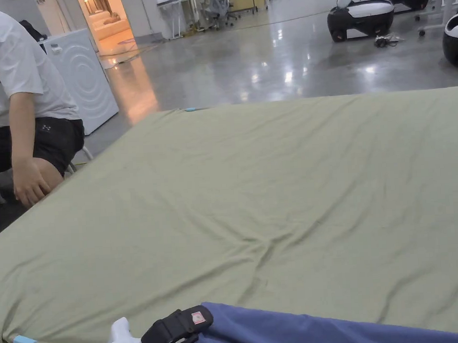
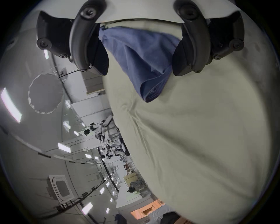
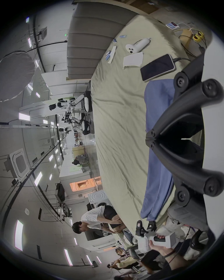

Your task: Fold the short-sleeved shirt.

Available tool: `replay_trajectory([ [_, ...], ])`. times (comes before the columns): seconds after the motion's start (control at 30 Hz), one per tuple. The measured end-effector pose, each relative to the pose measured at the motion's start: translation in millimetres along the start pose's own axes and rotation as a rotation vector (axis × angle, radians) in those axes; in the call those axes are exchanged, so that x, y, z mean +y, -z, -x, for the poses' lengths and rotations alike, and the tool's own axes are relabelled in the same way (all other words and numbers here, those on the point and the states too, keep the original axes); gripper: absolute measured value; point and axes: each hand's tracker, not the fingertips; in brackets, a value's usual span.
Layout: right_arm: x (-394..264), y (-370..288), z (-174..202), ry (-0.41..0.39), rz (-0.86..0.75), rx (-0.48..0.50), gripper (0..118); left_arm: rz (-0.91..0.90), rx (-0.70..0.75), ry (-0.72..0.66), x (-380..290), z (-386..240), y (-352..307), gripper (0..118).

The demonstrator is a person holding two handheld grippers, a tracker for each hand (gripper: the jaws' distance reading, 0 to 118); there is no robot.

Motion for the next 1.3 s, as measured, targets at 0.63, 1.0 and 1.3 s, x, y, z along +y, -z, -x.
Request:
replay_trajectory([
  [0.63,-2.8,1.1,-4.4,0.056,0.033,-0.023,0,-0.085,-0.087,-0.085,6.4,-7.9,7.6,7],
  [1.0,-5.9,4.5,-8.4,0.071,0.046,-0.025,0,-0.175,0.013,0.376,35.3,-95.2,-29.0,7],
  [1.3,-2.8,-7.4,-3.8,0.080,0.023,-0.021,0,0.281,-0.066,0.584,-89.7,-161.2,124.3,7],
])
